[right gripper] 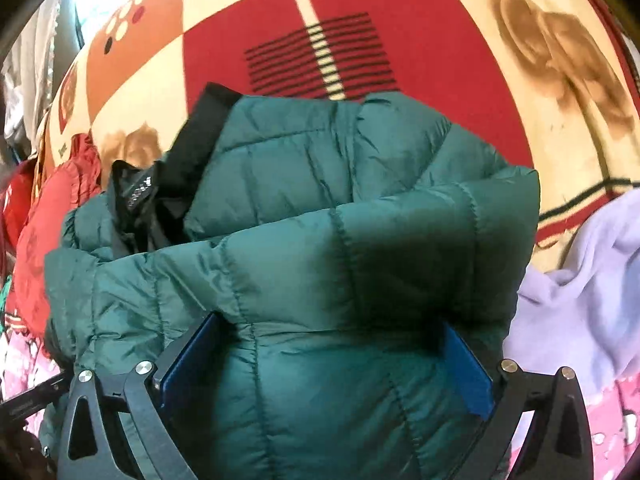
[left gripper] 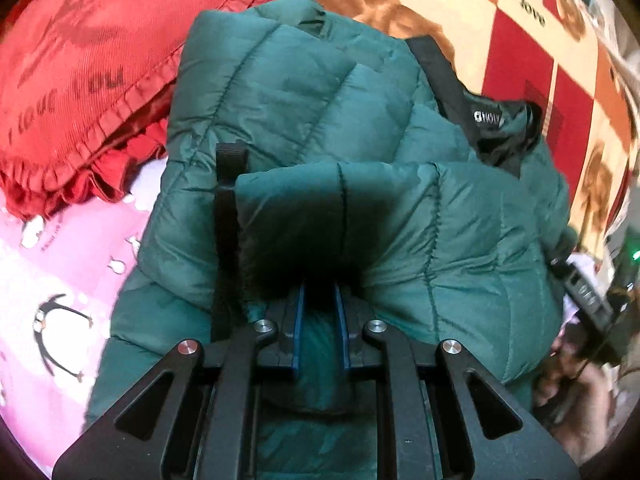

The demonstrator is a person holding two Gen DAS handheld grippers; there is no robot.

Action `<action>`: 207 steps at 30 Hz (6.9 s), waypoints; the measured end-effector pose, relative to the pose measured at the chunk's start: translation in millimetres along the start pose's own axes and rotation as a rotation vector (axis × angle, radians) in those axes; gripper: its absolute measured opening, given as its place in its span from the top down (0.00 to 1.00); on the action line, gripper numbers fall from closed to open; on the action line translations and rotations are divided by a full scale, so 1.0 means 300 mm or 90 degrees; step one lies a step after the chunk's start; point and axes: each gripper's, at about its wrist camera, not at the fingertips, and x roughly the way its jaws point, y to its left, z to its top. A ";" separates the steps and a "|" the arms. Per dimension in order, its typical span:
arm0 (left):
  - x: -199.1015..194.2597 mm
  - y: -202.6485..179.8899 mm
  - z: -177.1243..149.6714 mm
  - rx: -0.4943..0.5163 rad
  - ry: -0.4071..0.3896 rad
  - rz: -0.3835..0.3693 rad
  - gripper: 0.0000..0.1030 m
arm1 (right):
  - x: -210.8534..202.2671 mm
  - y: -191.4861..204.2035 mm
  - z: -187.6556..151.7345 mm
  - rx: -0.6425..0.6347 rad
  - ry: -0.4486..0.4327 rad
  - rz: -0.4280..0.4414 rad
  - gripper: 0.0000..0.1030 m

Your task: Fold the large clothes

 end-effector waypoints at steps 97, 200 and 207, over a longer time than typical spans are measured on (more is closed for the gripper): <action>-0.730 0.411 -0.576 0.141 0.068 -0.194 0.85 | -1.064 -0.099 -0.884 -0.021 0.008 0.203 0.81; -0.285 0.164 0.178 -0.086 -0.151 -0.131 0.37 | -0.405 0.003 -0.208 0.016 0.024 0.107 0.31; -0.086 0.125 0.213 0.011 -0.086 0.045 0.36 | -0.236 0.019 -0.139 0.041 0.061 -0.064 0.16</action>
